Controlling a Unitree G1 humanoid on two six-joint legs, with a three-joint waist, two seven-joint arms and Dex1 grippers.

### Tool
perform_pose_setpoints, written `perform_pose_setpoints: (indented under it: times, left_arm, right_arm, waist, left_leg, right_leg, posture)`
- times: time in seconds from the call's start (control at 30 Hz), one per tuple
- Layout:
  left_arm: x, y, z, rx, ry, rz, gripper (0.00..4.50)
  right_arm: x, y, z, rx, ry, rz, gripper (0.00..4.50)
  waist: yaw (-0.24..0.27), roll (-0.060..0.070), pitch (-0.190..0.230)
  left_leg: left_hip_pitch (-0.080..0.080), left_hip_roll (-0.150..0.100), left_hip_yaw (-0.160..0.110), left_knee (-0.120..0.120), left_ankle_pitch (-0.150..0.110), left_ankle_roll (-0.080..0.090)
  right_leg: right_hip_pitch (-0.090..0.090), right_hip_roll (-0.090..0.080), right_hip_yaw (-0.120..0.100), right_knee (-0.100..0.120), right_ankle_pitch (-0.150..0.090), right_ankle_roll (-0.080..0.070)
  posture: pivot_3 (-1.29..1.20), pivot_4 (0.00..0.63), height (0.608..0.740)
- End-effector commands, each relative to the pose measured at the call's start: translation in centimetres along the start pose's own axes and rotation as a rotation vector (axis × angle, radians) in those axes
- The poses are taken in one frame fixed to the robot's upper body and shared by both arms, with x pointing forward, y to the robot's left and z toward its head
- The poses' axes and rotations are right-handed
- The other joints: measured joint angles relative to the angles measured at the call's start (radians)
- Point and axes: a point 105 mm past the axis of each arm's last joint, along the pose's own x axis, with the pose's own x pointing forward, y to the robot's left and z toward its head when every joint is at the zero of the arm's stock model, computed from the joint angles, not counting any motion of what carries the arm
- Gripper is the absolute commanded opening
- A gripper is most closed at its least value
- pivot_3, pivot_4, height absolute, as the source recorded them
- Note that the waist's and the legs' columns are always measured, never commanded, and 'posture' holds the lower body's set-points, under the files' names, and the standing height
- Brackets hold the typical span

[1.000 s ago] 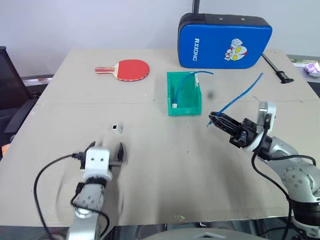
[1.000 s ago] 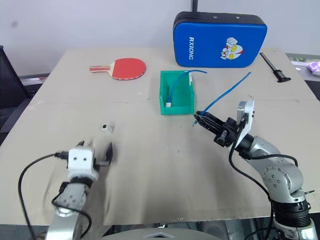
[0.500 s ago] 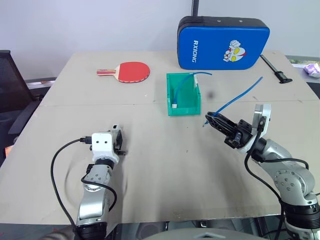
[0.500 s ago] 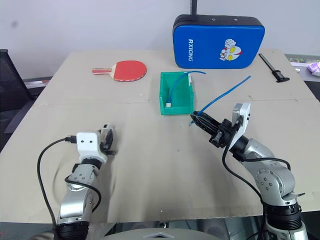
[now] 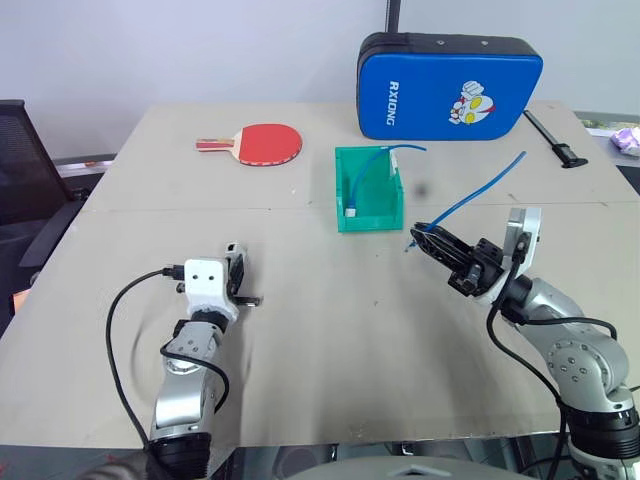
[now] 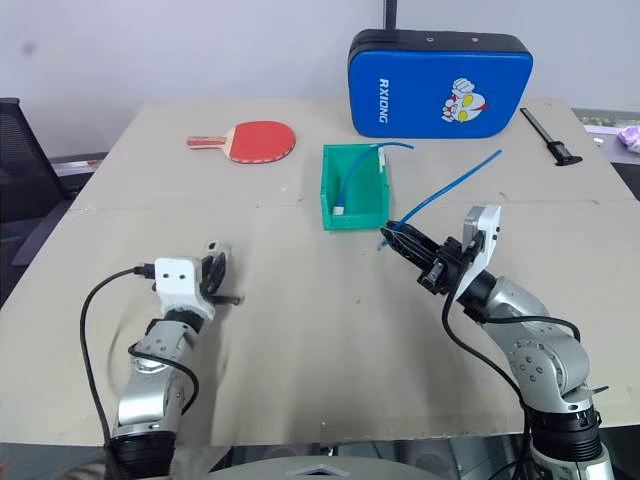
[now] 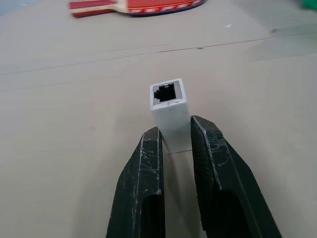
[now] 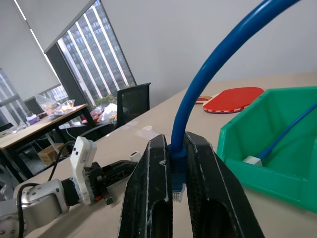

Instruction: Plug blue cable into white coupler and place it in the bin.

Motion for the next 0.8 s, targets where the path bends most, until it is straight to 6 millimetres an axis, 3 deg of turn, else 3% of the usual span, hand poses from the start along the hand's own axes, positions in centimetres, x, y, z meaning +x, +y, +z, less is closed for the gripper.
perform_pose_setpoints:
  times: [0.03, 0.2, 0.37, 0.5, 0.63, 0.8]
  left_arm:
    - [0.0, -5.6, -0.1, -0.022, 0.009, -0.308, 0.20]
    - [0.5, -9.9, 1.3, 0.071, -0.019, -0.589, 0.20]
    - [2.9, -12.9, 2.4, 0.132, -0.062, -0.676, 0.20]
    - [3.4, -15.1, 2.7, 0.115, -0.078, -0.707, 0.20]
    - [3.3, -16.2, 2.5, 0.097, -0.078, -0.706, 0.20]
    - [2.8, -16.5, 1.7, 0.096, -0.064, -0.697, 0.20]
  right_arm:
    - [1.0, 1.1, 1.3, -0.072, -0.032, 0.047, 0.00]
    - [2.9, 0.3, 0.2, -0.170, 0.020, 0.034, 0.00]
    - [5.3, -0.3, -3.2, -0.374, 0.128, 0.023, 0.00]
    - [6.9, -0.9, -4.3, -0.431, 0.141, -0.025, 0.00]
    - [7.9, -1.5, -4.4, -0.459, 0.122, -0.089, 0.00]
    - [7.6, -1.2, -5.2, -0.451, 0.139, -0.080, 0.00]
  waist:
    - [0.000, 0.000, 0.000]
    - [-0.004, -0.001, 0.000]
    - [-0.010, -0.001, 0.001]
    - [-0.013, -0.002, 0.001]
    - [-0.010, -0.002, 0.001]
    - [-0.011, -0.002, 0.001]
  left_leg:
    - [0.000, 0.000, 0.000, 0.000, 0.000, 0.000]
    - [-0.002, -0.001, 0.001, 0.000, 0.000, 0.000]
    - [-0.001, -0.003, 0.001, 0.000, 0.000, 0.000]
    - [-0.002, -0.002, 0.001, 0.000, 0.000, 0.000]
    - [-0.003, -0.001, 0.001, 0.000, 0.000, 0.000]
    - [-0.003, 0.000, 0.001, 0.000, 0.000, 0.000]
  right_leg:
    - [0.000, 0.000, 0.000, -0.001, 0.000, 0.000]
    - [0.000, 0.000, 0.001, -0.003, 0.000, 0.000]
    - [-0.001, 0.003, 0.001, -0.003, 0.000, 0.000]
    - [-0.001, 0.004, 0.001, -0.003, 0.002, 0.004]
    - [-0.002, 0.004, 0.000, -0.003, 0.002, 0.004]
    - [-0.001, 0.002, 0.000, -0.003, 0.002, 0.004]
  posture:
    - [0.00, 0.150, 0.728]
    - [0.00, 0.150, 0.728]
    - [0.00, 0.150, 0.728]
    - [0.00, 0.150, 0.728]
    - [0.00, 0.150, 0.728]
    - [0.00, 0.150, 0.728]
